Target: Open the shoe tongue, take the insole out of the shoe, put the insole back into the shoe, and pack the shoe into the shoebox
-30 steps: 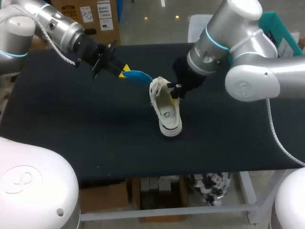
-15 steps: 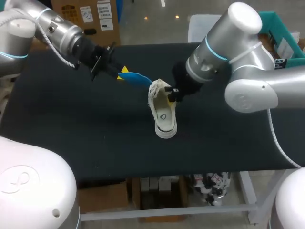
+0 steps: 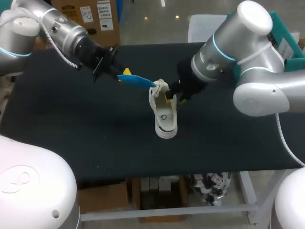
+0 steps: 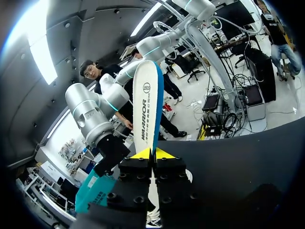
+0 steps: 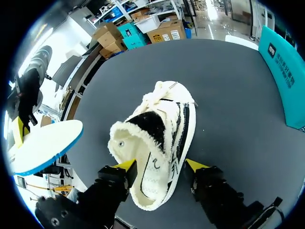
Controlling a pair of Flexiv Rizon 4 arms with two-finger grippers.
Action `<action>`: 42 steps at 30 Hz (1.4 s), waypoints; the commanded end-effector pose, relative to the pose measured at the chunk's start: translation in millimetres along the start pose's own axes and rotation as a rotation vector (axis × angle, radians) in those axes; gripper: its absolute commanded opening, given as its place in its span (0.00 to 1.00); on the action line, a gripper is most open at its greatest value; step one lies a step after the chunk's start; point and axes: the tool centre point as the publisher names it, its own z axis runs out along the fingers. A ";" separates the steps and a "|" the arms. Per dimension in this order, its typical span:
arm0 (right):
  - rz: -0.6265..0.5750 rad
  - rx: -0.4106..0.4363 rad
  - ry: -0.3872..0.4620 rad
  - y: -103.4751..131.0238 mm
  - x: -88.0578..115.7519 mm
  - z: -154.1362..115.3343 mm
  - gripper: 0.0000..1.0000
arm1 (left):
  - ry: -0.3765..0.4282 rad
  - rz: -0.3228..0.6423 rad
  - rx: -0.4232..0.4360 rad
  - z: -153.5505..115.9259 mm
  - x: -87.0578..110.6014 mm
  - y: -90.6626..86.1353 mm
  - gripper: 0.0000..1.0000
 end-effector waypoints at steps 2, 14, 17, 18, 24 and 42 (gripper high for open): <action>0.010 -0.077 0.107 -24.7 -11.5 -38.3 1.00 | 0.008 0.015 0.002 10.7 2.2 -7.0 0.00; 0.000 -0.085 0.138 -27.6 -11.9 -54.4 1.00 | 0.023 0.043 0.040 24.3 12.3 -22.3 0.00; 0.145 -0.030 0.049 -21.0 -13.2 -51.7 1.00 | 0.032 0.043 0.031 30.7 15.5 -23.5 0.00; 0.201 -0.013 0.049 -19.7 -11.4 -51.3 1.00 | 0.034 0.047 0.029 32.4 16.9 -23.4 0.00; 0.628 0.029 0.153 -22.0 -8.4 -60.0 1.00 | 0.064 0.049 0.022 46.8 21.8 -18.0 0.00; 0.954 -0.043 0.137 -15.3 -13.4 -57.3 1.00 | 0.129 0.087 -0.002 71.5 22.8 -5.7 0.00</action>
